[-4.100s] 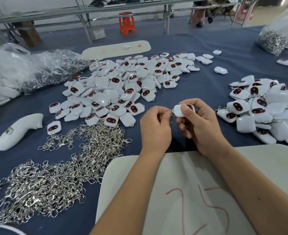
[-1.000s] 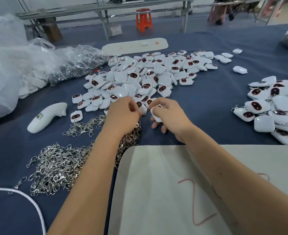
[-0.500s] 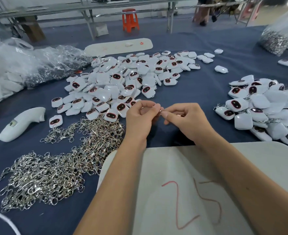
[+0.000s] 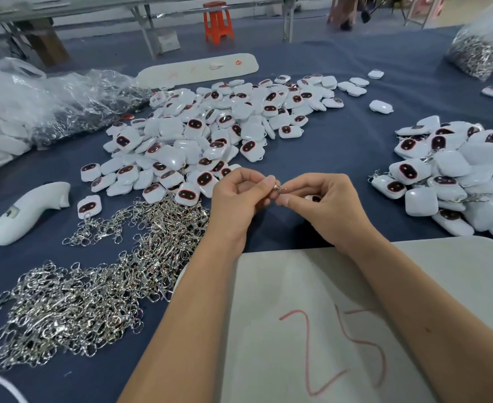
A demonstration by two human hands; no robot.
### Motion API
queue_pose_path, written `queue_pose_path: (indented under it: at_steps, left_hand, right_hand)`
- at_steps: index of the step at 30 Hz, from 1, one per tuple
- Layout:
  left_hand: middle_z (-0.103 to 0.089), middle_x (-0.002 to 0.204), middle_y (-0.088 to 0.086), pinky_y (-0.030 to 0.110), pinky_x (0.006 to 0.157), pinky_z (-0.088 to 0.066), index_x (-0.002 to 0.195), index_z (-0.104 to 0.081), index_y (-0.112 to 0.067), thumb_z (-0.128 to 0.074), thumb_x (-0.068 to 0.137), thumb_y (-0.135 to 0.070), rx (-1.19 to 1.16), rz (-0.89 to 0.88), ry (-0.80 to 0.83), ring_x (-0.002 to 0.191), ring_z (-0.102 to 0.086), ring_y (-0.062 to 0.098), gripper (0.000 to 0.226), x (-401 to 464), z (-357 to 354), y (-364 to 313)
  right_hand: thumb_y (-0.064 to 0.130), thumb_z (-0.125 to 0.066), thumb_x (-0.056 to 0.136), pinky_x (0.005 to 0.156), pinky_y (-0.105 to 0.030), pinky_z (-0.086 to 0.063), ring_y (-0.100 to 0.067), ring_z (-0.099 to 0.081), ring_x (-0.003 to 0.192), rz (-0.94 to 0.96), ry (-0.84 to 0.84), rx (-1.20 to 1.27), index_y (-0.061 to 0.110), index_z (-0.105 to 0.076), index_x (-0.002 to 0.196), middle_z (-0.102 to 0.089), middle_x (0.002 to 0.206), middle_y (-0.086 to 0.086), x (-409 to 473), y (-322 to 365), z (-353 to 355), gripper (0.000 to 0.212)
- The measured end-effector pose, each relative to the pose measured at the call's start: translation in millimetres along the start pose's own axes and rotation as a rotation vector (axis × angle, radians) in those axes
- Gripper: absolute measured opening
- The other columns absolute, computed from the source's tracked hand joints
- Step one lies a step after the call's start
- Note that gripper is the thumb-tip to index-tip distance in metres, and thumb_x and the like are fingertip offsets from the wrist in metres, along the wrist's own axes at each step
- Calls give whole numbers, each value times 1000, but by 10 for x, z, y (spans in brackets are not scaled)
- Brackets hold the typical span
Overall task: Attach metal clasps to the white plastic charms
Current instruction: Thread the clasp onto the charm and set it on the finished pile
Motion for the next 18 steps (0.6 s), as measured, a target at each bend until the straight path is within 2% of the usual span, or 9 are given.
queue_pose_path:
  at_steps: [2,5,7,9,12,15,18]
  left_hand:
    - [-73,76,11,21,62,-53,78,-60,-9,-69,93,2,6,4,4,70,-68,20,20,-11,-4,0]
    - [-67,69,9,21,61,-51,80,-59,-10,-69,93,3,32,-13,-26,67,-66,19,20,-28,17,-9]
    - [-64,69,6,20,60,-49,86,-60,-10,-68,92,5,90,-43,-41,64,-63,16,19,-28,25,-17]
    - [-63,72,3,19,63,-48,89,-63,-13,-67,91,7,216,-90,-43,66,-59,13,20,-34,2,-35]
    - [-66,83,-3,16,74,-47,87,-67,-17,-67,88,9,512,-257,-26,76,-59,8,26,-79,-114,-130]
    - [-68,92,-3,10,71,-44,87,-70,-19,-74,86,-4,684,-395,-30,87,-63,8,16,-146,-209,-198]
    - [-68,88,-4,9,71,-41,86,-71,-17,-74,86,-5,753,-458,-16,84,-62,8,12,-150,-233,-213]
  right_hand:
    - [17,-79,90,64,-12,-43,0,-61,63,9,-27,-8,27,-81,82,-80,83,8,-3,10,19,13]
    - [18,-78,91,69,-20,-49,-3,-65,70,3,-107,-31,25,-80,81,-78,78,8,-11,7,92,12]
    - [20,-77,92,69,-20,-49,-6,-65,70,9,-154,-55,25,-80,81,-77,75,8,-21,19,131,13]
    - [19,-76,92,68,-23,-50,-10,-65,70,28,-211,-98,24,-80,82,-76,75,9,-36,48,176,13]
    - [12,-77,90,71,-31,-56,-11,-68,70,72,-324,-208,22,-80,85,-76,78,12,-83,117,262,11]
    - [13,-77,89,75,-38,-57,-13,-69,74,133,-351,-353,22,-81,89,-78,83,11,-126,226,240,11]
    - [13,-76,89,80,-42,-55,-15,-69,86,190,-324,-484,23,-82,91,-78,88,12,-142,314,155,12]
Point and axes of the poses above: each hand's wrist, its own x-axis towards the middle knuckle, its own z-axis out of the back of the hand, y = z × x, the point moved 9 cm from there along x, towards the middle knuckle
